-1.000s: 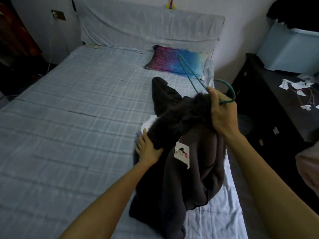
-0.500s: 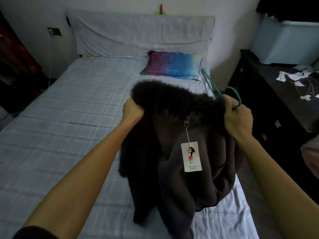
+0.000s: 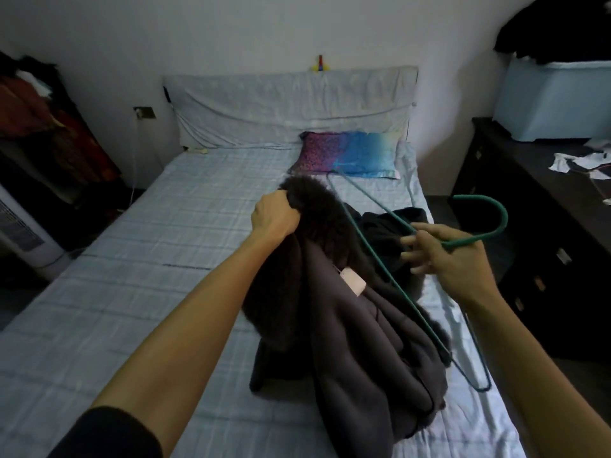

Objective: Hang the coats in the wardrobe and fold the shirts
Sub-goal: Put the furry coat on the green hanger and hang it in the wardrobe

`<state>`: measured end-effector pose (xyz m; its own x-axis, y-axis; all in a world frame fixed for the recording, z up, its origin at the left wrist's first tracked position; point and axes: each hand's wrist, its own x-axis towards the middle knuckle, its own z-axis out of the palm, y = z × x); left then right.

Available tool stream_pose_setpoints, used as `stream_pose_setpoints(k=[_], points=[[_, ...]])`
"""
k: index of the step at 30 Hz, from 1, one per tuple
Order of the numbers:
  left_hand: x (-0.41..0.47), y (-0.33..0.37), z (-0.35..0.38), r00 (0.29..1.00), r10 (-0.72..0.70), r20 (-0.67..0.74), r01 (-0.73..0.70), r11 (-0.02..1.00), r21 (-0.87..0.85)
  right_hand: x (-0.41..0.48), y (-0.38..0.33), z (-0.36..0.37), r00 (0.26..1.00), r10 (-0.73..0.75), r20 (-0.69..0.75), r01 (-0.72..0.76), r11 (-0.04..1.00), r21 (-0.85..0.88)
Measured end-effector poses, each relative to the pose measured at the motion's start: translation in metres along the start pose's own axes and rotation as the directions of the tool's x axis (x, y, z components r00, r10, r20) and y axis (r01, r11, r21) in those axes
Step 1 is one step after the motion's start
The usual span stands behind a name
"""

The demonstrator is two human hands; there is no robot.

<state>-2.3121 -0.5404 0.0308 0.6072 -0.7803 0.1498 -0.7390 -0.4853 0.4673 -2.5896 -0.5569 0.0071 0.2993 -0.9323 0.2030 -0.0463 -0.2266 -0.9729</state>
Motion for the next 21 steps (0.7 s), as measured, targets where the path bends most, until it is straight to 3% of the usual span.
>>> stream_pose_setpoints(k=[2,7,10,15,21], points=[[0.002,-0.003,-0.002,1.0,-0.002,0.008,0.002,1.0,0.023,-0.005,-0.005,-0.011,0.993,0.048,0.108,-0.051,0.998,0.024],[0.004,-0.011,-0.008,0.999,0.001,0.033,-0.004,0.997,0.078,-0.016,-0.009,-0.024,0.925,0.188,0.33,-0.151,0.979,-0.135],[0.001,-0.007,-0.007,0.998,0.067,0.02,-0.069,0.993,0.099,-0.018,-0.007,-0.014,0.914,0.24,0.327,-0.174,0.96,-0.219],[-0.007,0.004,-0.006,0.97,0.243,0.002,-0.241,0.958,0.154,-0.012,-0.011,0.01,0.955,0.214,0.206,-0.16,0.955,-0.249],[-0.006,-0.014,-0.015,0.963,0.267,-0.033,-0.252,0.94,0.23,-0.005,-0.016,-0.015,0.929,0.271,0.25,-0.226,0.954,-0.195]])
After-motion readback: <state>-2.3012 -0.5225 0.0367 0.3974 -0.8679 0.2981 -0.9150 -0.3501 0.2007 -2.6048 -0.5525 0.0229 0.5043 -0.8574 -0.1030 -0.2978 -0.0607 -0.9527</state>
